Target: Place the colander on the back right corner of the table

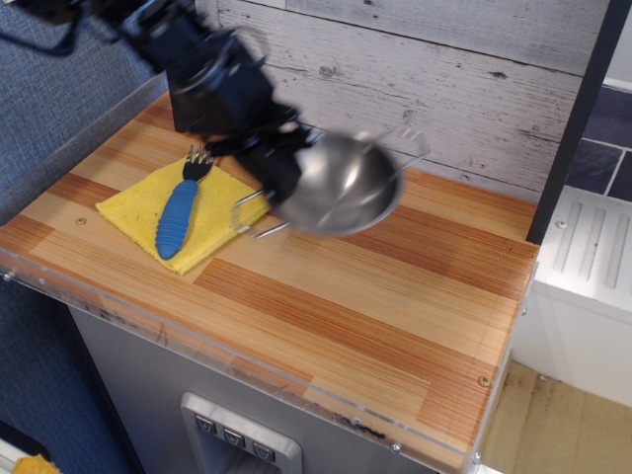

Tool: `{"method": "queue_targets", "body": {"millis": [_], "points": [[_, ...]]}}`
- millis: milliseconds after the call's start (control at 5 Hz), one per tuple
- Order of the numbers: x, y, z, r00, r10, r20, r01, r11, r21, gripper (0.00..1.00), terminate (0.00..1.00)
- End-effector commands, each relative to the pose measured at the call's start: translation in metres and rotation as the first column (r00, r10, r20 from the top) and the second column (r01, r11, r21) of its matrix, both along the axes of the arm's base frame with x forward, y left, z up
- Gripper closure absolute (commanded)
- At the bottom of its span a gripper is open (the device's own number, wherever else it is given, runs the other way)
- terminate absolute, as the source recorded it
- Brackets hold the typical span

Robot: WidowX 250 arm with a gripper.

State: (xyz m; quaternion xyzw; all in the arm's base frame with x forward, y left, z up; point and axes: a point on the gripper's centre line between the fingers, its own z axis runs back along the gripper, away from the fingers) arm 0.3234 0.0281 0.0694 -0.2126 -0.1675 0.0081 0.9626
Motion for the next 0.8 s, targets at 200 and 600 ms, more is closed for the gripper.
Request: {"method": "queue_targets", "body": {"millis": [200,600], "points": [[0.035,-0.050,-0.006,0.995,-0.097,0.031,0.097,0.995,-0.008,1.00,0.00],[0.040,-0.058,-0.036,0.992,-0.121,-0.024,0.121,0.993,0.004,1.00,0.00]]}}
